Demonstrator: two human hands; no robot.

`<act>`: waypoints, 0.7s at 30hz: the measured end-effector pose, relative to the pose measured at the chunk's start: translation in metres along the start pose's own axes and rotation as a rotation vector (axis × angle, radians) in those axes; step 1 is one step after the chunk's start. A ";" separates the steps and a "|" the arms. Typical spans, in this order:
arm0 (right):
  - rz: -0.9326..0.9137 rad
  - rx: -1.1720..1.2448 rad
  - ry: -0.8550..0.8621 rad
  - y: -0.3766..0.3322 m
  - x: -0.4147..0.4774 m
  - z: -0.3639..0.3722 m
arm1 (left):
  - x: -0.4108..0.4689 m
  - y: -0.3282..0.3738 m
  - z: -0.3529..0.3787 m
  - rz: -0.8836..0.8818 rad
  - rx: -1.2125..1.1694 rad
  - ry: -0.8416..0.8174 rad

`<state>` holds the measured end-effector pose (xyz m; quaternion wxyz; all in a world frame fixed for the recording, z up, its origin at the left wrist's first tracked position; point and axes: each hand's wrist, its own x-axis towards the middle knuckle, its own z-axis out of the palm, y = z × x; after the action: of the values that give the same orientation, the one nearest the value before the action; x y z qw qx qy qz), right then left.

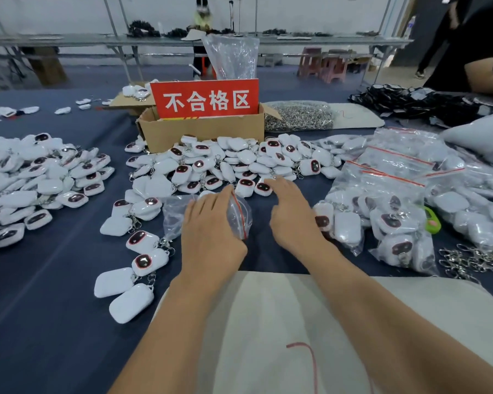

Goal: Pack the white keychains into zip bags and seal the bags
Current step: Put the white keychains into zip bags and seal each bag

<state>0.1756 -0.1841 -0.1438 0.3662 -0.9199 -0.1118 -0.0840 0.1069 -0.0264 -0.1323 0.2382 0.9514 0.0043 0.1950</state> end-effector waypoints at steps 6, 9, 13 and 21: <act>-0.127 -0.379 -0.140 0.002 0.038 0.011 | 0.006 -0.001 0.000 0.003 -0.006 0.030; -0.139 -0.429 -0.077 0.003 0.029 0.013 | 0.006 0.004 -0.001 -0.002 -0.024 0.085; -0.023 -0.428 0.014 -0.002 0.005 0.007 | 0.001 0.013 -0.002 0.009 -0.021 0.167; -0.083 -0.226 0.032 -0.020 -0.068 -0.019 | -0.016 0.035 0.001 0.065 -0.383 0.057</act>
<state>0.1038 -0.1934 -0.1330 0.2580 -0.9485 -0.1339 -0.1259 0.0893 -0.0589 -0.1229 0.4082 0.8825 -0.0568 0.2266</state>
